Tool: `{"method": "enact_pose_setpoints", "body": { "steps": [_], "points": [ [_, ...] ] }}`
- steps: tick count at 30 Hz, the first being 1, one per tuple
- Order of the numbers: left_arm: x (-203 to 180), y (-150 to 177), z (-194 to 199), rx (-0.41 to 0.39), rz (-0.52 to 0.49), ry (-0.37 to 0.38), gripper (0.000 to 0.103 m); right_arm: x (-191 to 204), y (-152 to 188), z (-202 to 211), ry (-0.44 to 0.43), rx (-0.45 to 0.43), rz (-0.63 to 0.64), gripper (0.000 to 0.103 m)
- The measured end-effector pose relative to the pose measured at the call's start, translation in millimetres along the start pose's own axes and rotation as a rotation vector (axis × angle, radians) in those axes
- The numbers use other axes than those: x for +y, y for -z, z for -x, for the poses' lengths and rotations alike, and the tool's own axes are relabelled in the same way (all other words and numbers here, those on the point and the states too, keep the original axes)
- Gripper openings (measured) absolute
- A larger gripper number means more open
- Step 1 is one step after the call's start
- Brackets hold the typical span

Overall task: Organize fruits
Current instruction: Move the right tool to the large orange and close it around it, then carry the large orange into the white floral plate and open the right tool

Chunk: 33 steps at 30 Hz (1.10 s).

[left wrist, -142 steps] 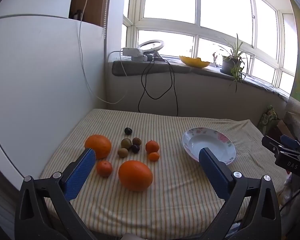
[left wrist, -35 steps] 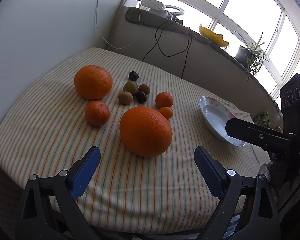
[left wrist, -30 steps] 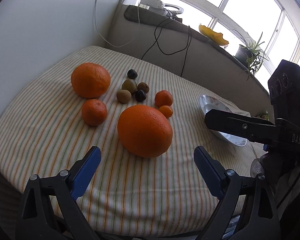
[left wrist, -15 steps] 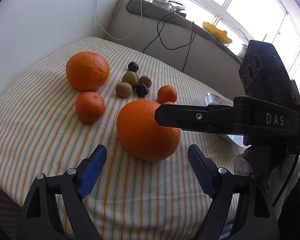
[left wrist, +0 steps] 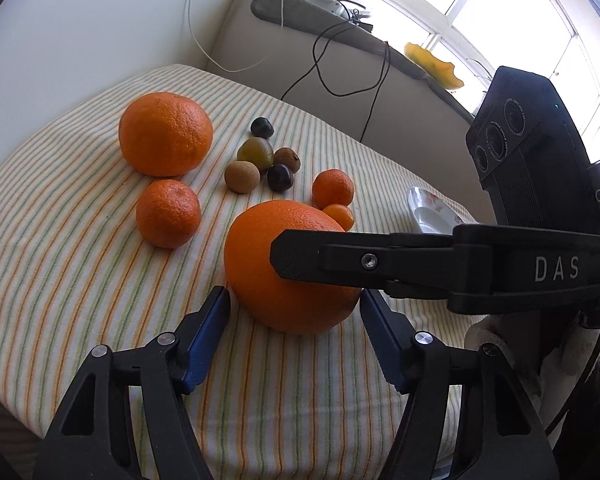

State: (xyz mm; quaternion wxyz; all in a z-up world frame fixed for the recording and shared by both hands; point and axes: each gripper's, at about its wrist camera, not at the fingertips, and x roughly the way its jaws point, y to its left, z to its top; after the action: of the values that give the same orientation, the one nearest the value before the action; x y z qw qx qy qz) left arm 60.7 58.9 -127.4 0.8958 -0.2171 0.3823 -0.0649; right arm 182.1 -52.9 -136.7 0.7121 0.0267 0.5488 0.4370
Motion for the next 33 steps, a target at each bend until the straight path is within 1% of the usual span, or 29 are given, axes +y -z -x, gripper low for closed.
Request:
{"method": "enact_pose_setpoints", "body": {
  "steps": [1,9,17,25,33],
  "points": [
    [-1,0,0,-0.001,-0.003,-0.006,0.065,1,0,-1,0.0,0.004,0.001,0.068],
    [-6,-2,2,-0.004,-0.017,-0.014,0.065,5,1,-2,0.017,-0.002,0.003,0.067],
    [-20,-5,4,-0.01,-0.055,-0.003,0.065,4,6,13,0.021,-0.025,-0.009,0.067],
    [-50,-9,-5,-0.017,-0.111,0.032,0.065,-5,11,46,0.035,-0.087,-0.027,0.067],
    [-87,-18,-19,-0.011,-0.177,0.08,0.065,-27,20,86,0.064,-0.15,-0.061,0.067]
  ]
}}
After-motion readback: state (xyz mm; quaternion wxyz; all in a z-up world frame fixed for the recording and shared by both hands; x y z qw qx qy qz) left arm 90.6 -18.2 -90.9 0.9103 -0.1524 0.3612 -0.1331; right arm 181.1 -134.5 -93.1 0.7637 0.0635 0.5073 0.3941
